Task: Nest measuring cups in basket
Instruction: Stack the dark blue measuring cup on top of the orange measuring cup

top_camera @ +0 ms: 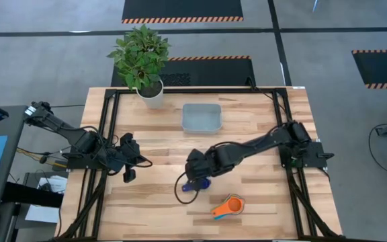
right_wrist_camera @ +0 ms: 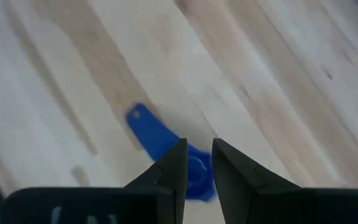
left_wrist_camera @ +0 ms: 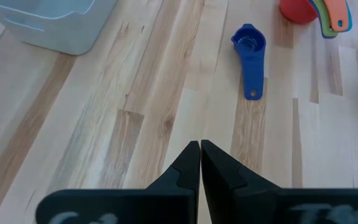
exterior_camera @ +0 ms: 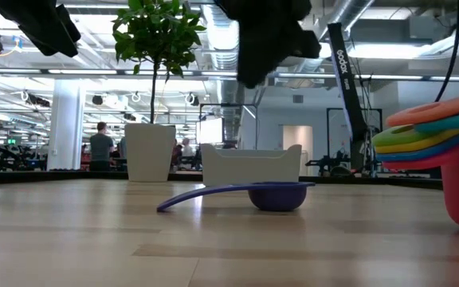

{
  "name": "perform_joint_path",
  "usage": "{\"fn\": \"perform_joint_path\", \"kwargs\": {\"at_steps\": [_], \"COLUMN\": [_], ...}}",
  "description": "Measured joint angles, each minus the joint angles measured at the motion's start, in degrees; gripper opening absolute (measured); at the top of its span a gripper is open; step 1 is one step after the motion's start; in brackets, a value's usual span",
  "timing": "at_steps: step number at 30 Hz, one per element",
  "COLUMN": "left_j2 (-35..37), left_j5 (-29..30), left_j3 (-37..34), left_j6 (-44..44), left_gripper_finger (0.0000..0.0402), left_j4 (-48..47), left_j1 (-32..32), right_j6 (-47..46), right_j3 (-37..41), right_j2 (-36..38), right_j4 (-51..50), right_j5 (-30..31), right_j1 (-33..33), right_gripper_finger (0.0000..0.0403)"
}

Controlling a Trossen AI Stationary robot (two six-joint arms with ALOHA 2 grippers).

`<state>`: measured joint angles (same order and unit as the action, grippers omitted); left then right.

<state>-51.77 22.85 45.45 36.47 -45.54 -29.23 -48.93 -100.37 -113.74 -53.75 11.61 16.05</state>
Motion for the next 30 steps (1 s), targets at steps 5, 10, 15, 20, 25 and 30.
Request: {"fn": "perform_joint_path", "kwargs": {"at_steps": [5, 10, 15, 20, 25, 30], "left_j2": [0.02, 0.02, 0.04, 0.04, 0.02, 0.02], "left_j5": [0.02, 0.03, 0.11, 0.2, 0.22, 0.26], "left_j3": [0.0, 0.0, 0.0, 0.0, 0.0, 0.0], "left_j6": [0.0, -0.07, -0.33, -0.39, -0.42, -0.42], "left_gripper_finger": [0.0002, 0.0002, 0.0002, 0.0002, 0.0002, 0.0002], "left_j4": [0.0, -0.02, -0.11, -0.16, -0.31, -0.31], "left_j1": [0.01, 0.01, 0.01, -0.01, 0.01, -0.01], "right_j6": [-0.74, -0.68, -0.66, -0.7, -0.74, -0.87], "right_j3": [1.22, 1.47, 1.33, 1.32, 1.24, 1.27], "right_j2": [-2.31, -4.19, -7.24, -9.41, -9.42, -9.42], "right_j4": [-3.49, -3.01, -3.29, -2.67, -2.77, -4.21], "right_j5": [-0.8, -1.36, -2.4, -2.9, -2.57, -1.2], "right_j1": [0.09, 1.09, 2.21, 3.47, 4.2, 4.11], "right_gripper_finger": [0.0097, 0.0097, 0.0098, 0.0097, 0.0097, 0.0097]}}
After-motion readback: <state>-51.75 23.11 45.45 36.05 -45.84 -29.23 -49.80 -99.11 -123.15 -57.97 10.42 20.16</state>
